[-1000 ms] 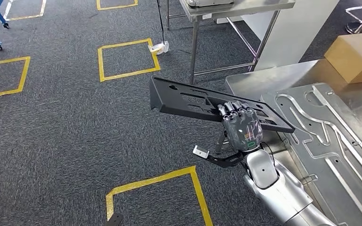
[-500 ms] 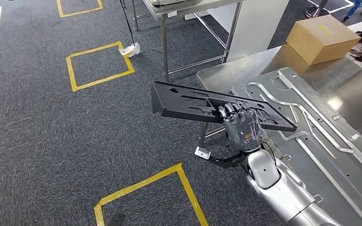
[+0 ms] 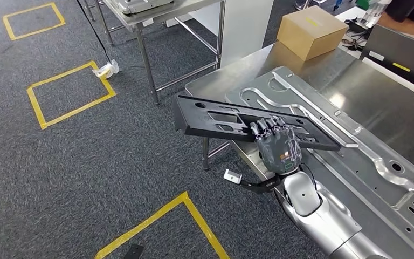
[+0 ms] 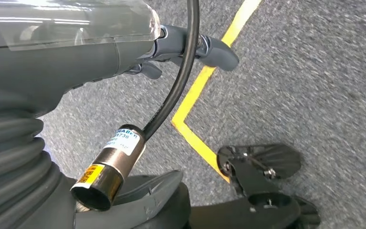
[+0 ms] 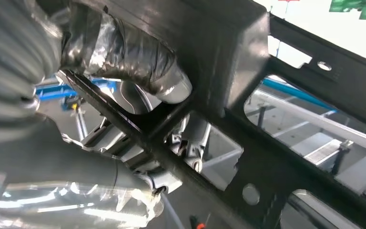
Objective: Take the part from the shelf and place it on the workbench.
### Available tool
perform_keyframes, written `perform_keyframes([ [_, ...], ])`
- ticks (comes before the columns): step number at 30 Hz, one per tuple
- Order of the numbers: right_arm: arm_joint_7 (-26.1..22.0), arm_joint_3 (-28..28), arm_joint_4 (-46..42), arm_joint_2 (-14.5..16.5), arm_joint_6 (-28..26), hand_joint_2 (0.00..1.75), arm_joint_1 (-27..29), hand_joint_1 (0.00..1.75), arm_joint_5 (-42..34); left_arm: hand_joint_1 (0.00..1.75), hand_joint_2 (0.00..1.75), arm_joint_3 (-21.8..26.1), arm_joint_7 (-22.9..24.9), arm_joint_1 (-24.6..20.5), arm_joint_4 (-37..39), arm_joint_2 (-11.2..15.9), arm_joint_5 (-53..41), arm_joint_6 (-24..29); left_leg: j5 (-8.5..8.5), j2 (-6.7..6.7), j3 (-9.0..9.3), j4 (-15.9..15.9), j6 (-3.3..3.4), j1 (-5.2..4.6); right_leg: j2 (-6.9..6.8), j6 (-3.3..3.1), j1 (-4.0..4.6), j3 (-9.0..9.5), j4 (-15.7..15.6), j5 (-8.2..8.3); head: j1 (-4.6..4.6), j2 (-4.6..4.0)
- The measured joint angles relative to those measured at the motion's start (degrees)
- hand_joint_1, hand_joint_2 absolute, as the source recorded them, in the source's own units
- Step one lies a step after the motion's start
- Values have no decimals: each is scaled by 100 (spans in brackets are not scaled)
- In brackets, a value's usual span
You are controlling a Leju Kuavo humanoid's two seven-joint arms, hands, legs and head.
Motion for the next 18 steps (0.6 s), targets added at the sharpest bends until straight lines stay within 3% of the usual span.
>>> perform_keyframes([
  [1,1,2,0,-12,0,175,9,175,0,0,175,0,1,-7,0,-2,0,1,20,67,13,-30,30,2,-15,34,-8,-11,1,1,0,0],
  [3,1,5,-1,-33,0,175,4,175,0,0,175,0,-2,-16,0,-8,0,1,60,203,40,-105,94,20,-293,86,15,-112,196,-133,14,0],
  [5,1,8,-1,-37,0,175,-11,175,0,0,175,0,-4,-12,0,-11,0,-1,69,337,49,-135,131,21,-658,127,19,-410,815,-466,26,0],
  [7,0,10,3,-35,0,175,4,175,0,0,175,1,-4,5,0,-9,0,1,57,481,47,-133,141,18,-767,171,-13,-760,1516,-733,26,0],
  [8,0,10,7,-35,0,175,15,175,0,0,175,1,-4,11,0,-9,0,1,48,555,50,-132,137,18,-782,190,-30,-839,1658,-733,26,0],
  [9,0,10,10,-36,0,175,23,175,0,0,175,1,-4,11,0,-8,0,1,37,624,57,-132,130,19,-802,204,-45,-801,1574,-624,26,0],
  [10,0,10,13,-36,0,175,22,175,0,0,175,1,-4,8,0,-9,0,0,24,691,70,-131,117,21,-845,211,-55,-651,1275,-432,26,0],
  [12,1,10,15,-36,0,175,3,175,0,0,175,0,-4,1,0,-10,-1,-1,-14,807,108,-120,67,-1,-1105,190,-31,-214,428,-65,26,0],
  [14,2,10,14,-36,0,175,-16,175,0,0,175,0,-4,-2,0,-9,-5,-1,-56,921,147,-114,3,-39,-1278,115,22,-3,-23,36,13,0],
  [16,2,10,14,-40,0,175,-15,175,0,0,175,-1,-4,-5,0,-10,-9,-1,-96,1056,186,-123,-62,-52,-1161,29,43,3,-62,17,-1,0],
  [17,2,10,13,-43,0,175,-12,175,0,0,175,-1,-4,-10,0,-10,-11,-1,-138,1045,197,-94,-96,-38,-1087,-5,34,15,-76,22,0,0],
  [18,-1,10,12,-45,0,175,-16,175,0,0,175,-2,-4,-14,0,-10,-17,0,-227,951,166,18,-121,-24,-1014,-44,22,29,-91,31,-2,0],
])
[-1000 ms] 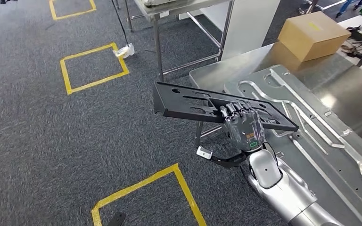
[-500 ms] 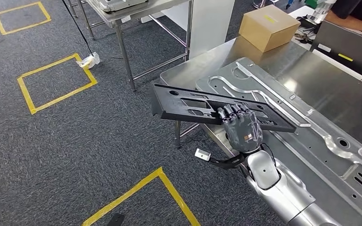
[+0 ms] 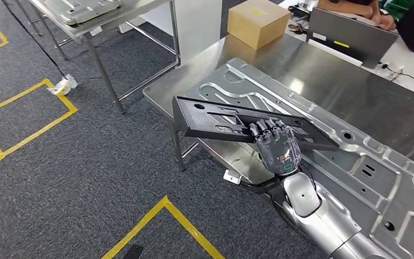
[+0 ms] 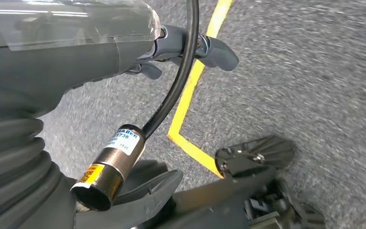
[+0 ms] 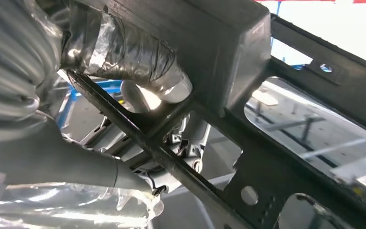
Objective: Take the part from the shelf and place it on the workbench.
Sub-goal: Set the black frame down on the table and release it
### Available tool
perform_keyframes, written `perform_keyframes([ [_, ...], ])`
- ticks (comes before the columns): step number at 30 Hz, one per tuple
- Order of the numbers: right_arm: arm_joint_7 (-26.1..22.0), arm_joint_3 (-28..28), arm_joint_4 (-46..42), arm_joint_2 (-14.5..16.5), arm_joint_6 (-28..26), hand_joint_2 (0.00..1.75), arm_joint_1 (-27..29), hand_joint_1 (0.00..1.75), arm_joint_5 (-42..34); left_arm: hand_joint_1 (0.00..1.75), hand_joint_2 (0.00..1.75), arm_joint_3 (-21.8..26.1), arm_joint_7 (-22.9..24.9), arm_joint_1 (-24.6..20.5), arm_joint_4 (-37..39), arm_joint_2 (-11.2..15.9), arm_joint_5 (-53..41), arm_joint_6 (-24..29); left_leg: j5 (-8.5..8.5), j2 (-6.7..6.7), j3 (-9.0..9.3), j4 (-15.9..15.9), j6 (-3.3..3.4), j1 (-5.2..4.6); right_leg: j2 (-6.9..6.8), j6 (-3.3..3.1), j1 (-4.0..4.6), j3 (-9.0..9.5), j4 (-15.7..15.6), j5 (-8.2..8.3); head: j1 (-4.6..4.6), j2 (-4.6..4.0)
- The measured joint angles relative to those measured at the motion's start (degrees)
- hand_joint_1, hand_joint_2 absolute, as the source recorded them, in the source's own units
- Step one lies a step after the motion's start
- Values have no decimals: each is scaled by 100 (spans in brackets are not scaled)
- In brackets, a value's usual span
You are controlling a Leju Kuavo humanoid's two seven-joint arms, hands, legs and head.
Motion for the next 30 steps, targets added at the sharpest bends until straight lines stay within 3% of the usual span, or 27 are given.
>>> perform_keyframes([
  [3,-15,0,-3,13,0,175,1,175,0,0,175,-1,-1,17,0,1,-36,0,-503,-470,-432,966,-34,32,218,-92,-21,16,-10,13,-6,0],
  [4,-26,0,-3,21,0,175,17,175,0,0,175,-1,2,33,0,1,-44,-1,-611,-536,-610,1300,-37,33,303,-104,-16,15,-2,10,-6,0],
  [5,-38,0,-1,27,0,175,35,175,0,0,175,-1,4,47,0,1,-46,-1,-612,-568,-726,1477,-35,31,392,-109,-10,16,8,4,-6,0],
  [6,-50,0,0,28,0,175,50,175,0,0,175,-1,7,53,0,1,-48,0,-492,-585,-744,1430,-26,31,482,-109,-5,17,23,-4,-6,0],
  [7,-57,0,2,29,0,175,59,175,0,0,175,-1,9,55,0,1,-49,1,-281,-616,-664,1172,-9,32,569,-104,-4,20,41,-15,-6,0],
  [9,-62,0,3,32,0,175,63,175,0,0,175,-1,11,55,1,3,-50,4,117,-817,-384,429,32,44,724,-68,-3,10,94,-49,-5,0],
  [11,-67,0,3,34,0,175,75,175,0,0,175,0,19,51,2,6,-50,9,226,-985,-223,52,66,49,843,-9,-13,-24,133,-67,-3,0],
  [13,-74,0,4,34,0,175,105,175,0,0,175,1,30,42,2,7,-50,15,217,-936,-190,13,109,38,947,66,-29,-50,117,-53,-3,0],
  [14,-78,0,4,32,0,175,120,175,0,0,175,2,33,35,2,5,-50,17,233,-879,-174,-18,144,38,908,102,-33,-56,120,-58,-2,0],
  [16,-89,0,4,32,0,175,121,175,-1,0,175,1,36,26,2,2,-51,19,267,-757,-143,-89,215,53,618,159,-15,-154,319,-199,9,0],
  [18,-110,0,6,48,0,175,113,175,-1,0,175,1,43,32,2,1,-50,21,267,-629,-133,-111,252,49,308,201,-18,-455,939,-527,19,0],
  [20,-126,0,18,63,0,175,135,175,-1,0,175,2,56,46,2,2,-50,30,249,-498,-129,-109,261,45,238,236,-46,-754,1530,-720,19,0],
  [21,-129,0,26,64,0,175,149,175,-1,0,175,2,63,49,2,2,-51,35,237,-432,-121,-108,258,44,221,244,-56,-778,1564,-664,19,0],
  [22,-129,0,31,64,0,175,158,175,-1,0,175,2,70,51,2,2,-51,38,224,-372,-106,-107,249,45,191,245,-61,-686,1376,-510,19,0],
  [23,-129,0,33,65,0,175,160,175,-1,0,175,2,78,51,2,1,-51,40,206,-320,-82,-106,233,44,133,235,-60,-493,1003,-297,20,0],
  [25,-129,0,34,73,0,175,152,175,0,0,175,2,103,45,2,1,-51,50,170,-239,-45,-104,183,29,-7,183,-18,-126,295,-45,17,0],
  [26,-128,0,35,79,0,175,149,175,0,0,175,2,126,38,2,1,-51,57,154,-209,-30,-104,154,19,-44,149,7,-29,101,-7,17,0],
  [28,-77,0,51,85,0,175,148,175,0,0,175,2,204,23,2,-3,-54,72,139,-150,-1,-117,95,3,-7,84,44,-13,40,-27,15,0],
  [30,65,1,72,81,0,175,134,175,0,0,175,2,302,21,2,-7,-60,80,74,-189,10,-75,30,16,47,16,14,24,-4,-18,15,0],
])
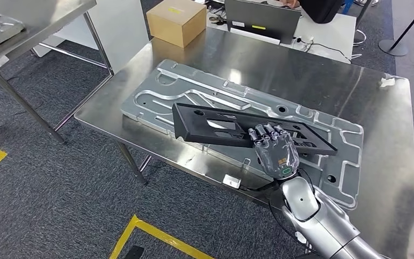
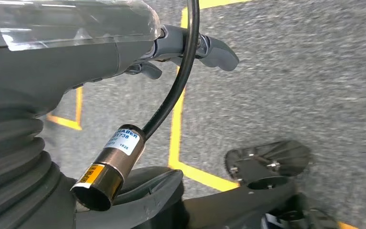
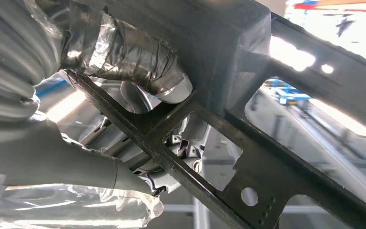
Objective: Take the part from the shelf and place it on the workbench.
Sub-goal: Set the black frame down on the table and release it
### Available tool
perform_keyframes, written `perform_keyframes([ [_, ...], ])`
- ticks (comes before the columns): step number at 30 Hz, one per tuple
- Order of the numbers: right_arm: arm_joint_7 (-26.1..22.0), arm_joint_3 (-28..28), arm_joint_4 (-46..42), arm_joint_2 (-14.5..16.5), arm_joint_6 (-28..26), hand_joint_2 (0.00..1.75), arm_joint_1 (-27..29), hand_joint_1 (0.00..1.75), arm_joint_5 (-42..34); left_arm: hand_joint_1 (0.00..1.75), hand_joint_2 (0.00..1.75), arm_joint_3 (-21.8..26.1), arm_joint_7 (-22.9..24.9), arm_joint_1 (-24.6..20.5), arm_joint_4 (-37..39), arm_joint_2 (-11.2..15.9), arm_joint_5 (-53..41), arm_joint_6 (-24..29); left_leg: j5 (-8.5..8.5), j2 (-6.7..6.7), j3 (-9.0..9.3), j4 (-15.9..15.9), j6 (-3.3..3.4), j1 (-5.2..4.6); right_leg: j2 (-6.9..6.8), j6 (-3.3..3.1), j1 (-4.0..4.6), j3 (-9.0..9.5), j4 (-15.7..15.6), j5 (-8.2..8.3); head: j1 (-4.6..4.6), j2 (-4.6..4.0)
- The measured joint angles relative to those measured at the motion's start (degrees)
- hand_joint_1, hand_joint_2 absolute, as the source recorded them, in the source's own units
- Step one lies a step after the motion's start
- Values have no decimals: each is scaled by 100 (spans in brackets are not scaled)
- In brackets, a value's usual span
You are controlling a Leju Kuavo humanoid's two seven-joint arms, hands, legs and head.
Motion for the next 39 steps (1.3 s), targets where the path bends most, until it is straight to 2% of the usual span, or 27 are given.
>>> perform_keyframes([
  [2,153,11,16,6,0,175,-42,175,0,0,175,0,83,7,0,-1,-5,5,-246,-190,-160,390,-44,17,38,-72,-36,40,-43,14,-4,0],
  [4,245,56,44,22,0,175,-85,175,0,0,175,0,153,28,0,-1,-6,12,-582,-347,-531,1148,-66,21,83,-119,-27,43,-36,3,-9,0],
  [5,268,89,62,31,0,175,-93,175,0,0,175,0,185,44,0,-1,-6,17,-660,-374,-695,1448,-73,21,114,-129,-20,43,-25,-7,-9,0],
  [6,282,124,81,39,0,175,-96,175,0,0,175,0,206,60,0,-1,-6,21,-628,-384,-778,1564,-73,21,146,-133,-14,43,-8,-18,-10,0],
  [7,294,155,98,45,0,175,-96,175,0,0,175,0,217,71,0,-1,-7,25,-478,-387,-750,1442,-64,21,177,-130,-10,45,14,-33,-10,0],
  [9,321,192,128,56,0,175,-102,175,0,0,175,0,221,78,0,-1,-8,24,-67,-404,-461,735,-22,20,222,-104,-9,48,69,-75,-9,0],
  [10,335,198,141,60,0,175,-111,175,0,0,175,0,221,78,0,-1,-8,22,66,-419,-317,396,1,12,237,-82,1,40,103,-98,-8,0],
  [11,345,200,155,63,0,175,-119,175,0,0,175,0,220,77,0,-1,-9,20,129,-432,-225,181,22,4,246,-55,7,29,125,-110,-7,0],
  [14,351,218,193,64,0,175,-133,175,0,0,175,0,219,83,0,-3,-15,16,142,-439,-184,64,96,-13,255,39,8,10,120,-112,-5,0],
  [16,358,245,213,64,0,175,-148,175,0,0,175,1,215,83,0,-7,-34,15,175,-427,-157,2,170,2,231,104,-6,-45,244,-210,-2,0],
  [17,369,259,222,64,0,175,-159,175,0,0,175,1,211,81,0,-9,-49,14,188,-419,-143,-27,202,14,215,133,-14,-148,464,-338,0,0],
  [19,394,294,245,66,0,175,-169,175,0,0,175,0,205,81,0,-10,-73,10,182,-405,-139,-35,232,13,194,178,-35,-506,1185,-662,0,0],
  [20,404,315,258,66,0,175,-164,175,0,0,175,1,203,84,0,-11,-83,9,176,-400,-137,-34,236,12,190,197,-47,-678,1506,-756,0,0],
  [21,408,338,272,67,0,175,-156,175,0,0,175,1,202,87,0,-12,-90,9,167,-398,-130,-33,237,11,185,210,-60,-776,1661,-752,-1,0],
  [22,410,359,285,66,0,175,-152,175,0,0,175,2,197,90,0,-13,-93,9,154,-399,-114,-32,231,12,179,215,-72,-748,1559,-618,0,0],
  [24,413,394,303,66,0,175,-157,175,0,0,175,2,184,95,0,-16,-95,9,117,-399,-59,-32,200,13,150,198,-90,-421,830,-201,1,0],
  [25,415,410,305,67,0,175,-166,175,0,0,175,2,176,93,0,-18,-95,10,96,-398,-38,-29,175,5,132,178,-77,-239,449,-56,1,0],
  [26,417,426,306,67,0,175,-175,175,0,0,175,2,172,89,0,-19,-95,10,81,-397,-26,-30,148,-3,121,152,-60,-121,204,6,-2,0],
  [28,420,456,310,68,0,175,-185,175,0,0,175,2,168,83,0,-20,-95,11,61,-389,-14,-42,84,-13,126,94,-15,-58,82,-26,-4,0],
  [31,413,479,308,72,0,175,-195,175,0,0,175,1,169,83,0,-20,-99,20,-40,-378,-13,61,-16,1,147,-24,-35,23,16,-42,-9,0],
  [33,407,484,303,79,0,175,-204,175,0,0,175,2,169,82,0,-19,-103,27,-288,-387,-255,577,-46,10,143,-101,-46,94,-21,-65,-22,0],
  [35,399,496,305,82,0,175,-202,175,0,0,175,2,169,92,0,-19,-103,27,-561,-390,-686,1333,-59,8,148,-143,-34,125,-9,-112,-32,0],
  [36,394,505,309,84,1,175,-194,175,0,0,175,2,169,99,0,-18,-103,27,-579,-390,-839,1555,-62,8,157,-148,-28,144,2,-138,-33,0],
  [37,389,512,312,84,1,175,-185,175,0,0,175,2,169,106,0,-16,-102,27,-484,-391,-895,1573,-58,8,170,-144,-24,171,13,-168,-33,0],
  [38,386,516,315,84,1,175,-178,175,0,0,175,2,169,109,0,-13,-102,27,-283,-391,-835,1362,-47,8,183,-133,-24,206,25,-201,-34,0],
  [39,384,519,316,84,1,175,-175,175,0,0,175,2,169,109,0,-10,-102,27,-30,-394,-687,986,-28,8,195,-117,-24,247,37,-239,-33,0],
])
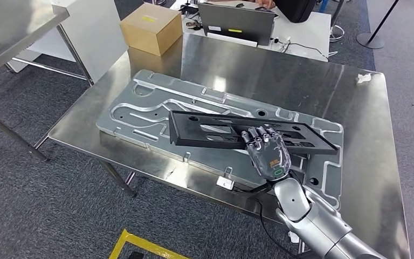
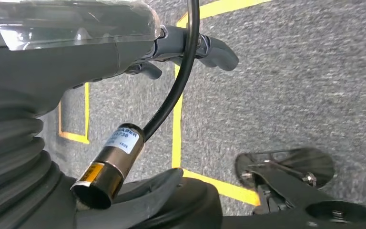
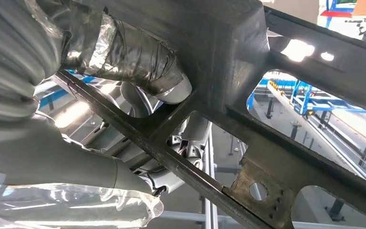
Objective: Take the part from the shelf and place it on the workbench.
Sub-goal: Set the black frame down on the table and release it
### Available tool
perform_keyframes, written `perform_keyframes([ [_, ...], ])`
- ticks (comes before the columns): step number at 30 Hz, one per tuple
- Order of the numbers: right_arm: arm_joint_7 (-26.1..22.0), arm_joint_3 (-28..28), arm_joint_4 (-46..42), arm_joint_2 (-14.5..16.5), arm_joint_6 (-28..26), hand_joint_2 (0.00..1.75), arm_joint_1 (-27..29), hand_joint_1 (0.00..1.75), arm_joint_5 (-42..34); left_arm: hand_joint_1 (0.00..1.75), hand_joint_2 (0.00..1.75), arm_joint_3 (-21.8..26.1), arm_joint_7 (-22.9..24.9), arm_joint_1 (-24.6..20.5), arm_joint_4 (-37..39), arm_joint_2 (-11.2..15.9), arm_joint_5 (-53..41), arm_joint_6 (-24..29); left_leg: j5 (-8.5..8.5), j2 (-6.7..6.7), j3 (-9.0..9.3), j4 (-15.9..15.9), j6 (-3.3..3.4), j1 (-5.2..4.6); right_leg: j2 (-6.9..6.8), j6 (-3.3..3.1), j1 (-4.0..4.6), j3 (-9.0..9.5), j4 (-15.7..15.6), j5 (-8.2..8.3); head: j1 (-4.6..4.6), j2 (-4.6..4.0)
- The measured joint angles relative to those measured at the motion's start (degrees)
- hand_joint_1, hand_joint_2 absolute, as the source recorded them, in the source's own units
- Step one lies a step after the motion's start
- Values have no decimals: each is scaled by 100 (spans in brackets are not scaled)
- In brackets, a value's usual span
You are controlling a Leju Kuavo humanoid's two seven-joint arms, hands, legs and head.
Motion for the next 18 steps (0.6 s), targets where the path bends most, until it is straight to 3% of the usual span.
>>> perform_keyframes([
  [2,4,1,3,1,-1,175,-4,175,0,0,175,0,0,-2,1,4,1,-2,277,-12,300,-667,42,-15,19,52,19,51,27,-71,3,0],
  [3,7,1,4,1,-1,175,-6,175,0,0,175,0,0,-4,2,4,2,-4,304,-18,383,-850,63,-23,26,83,27,61,30,-90,5,0],
  [7,11,2,8,1,-1,175,-6,175,0,0,175,1,0,-2,2,7,2,-5,246,-25,498,-996,181,-16,22,206,20,35,159,-110,4,0],
  [9,13,1,12,0,-1,175,-20,175,0,0,175,2,-1,-8,2,9,2,-5,225,-22,563,-1033,235,0,0,254,4,-206,602,-312,10,0],
  [11,16,4,15,1,-1,175,-10,175,0,0,175,2,-2,-10,2,9,2,-9,182,-19,599,-1036,264,-4,-10,298,-9,-653,1312,-584,11,0],
  [12,16,6,20,1,-1,175,7,175,0,0,175,2,-2,-7,2,9,2,-11,155,-21,626,-1036,268,-5,-12,312,-18,-836,1545,-622,11,0],
  [13,16,8,24,1,-1,175,23,175,0,0,175,2,-2,0,2,9,2,-13,123,-25,665,-1035,267,-6,-14,318,-25,-934,1594,-547,11,0],
  [14,15,9,27,1,-1,175,32,175,0,0,175,2,-2,5,2,9,2,-13,89,-30,715,-1035,261,-6,-16,313,-31,-921,1438,-364,11,0],
  [16,15,9,32,-1,-1,175,31,175,0,0,175,2,-2,12,3,7,5,-13,7,-36,837,-1040,233,-6,-29,273,-25,-672,704,150,11,0],
  [18,13,10,32,1,-1,175,17,175,0,0,175,3,-3,0,3,5,7,-12,-61,-35,901,-1051,175,-10,-56,203,20,-479,150,321,8,0],
])
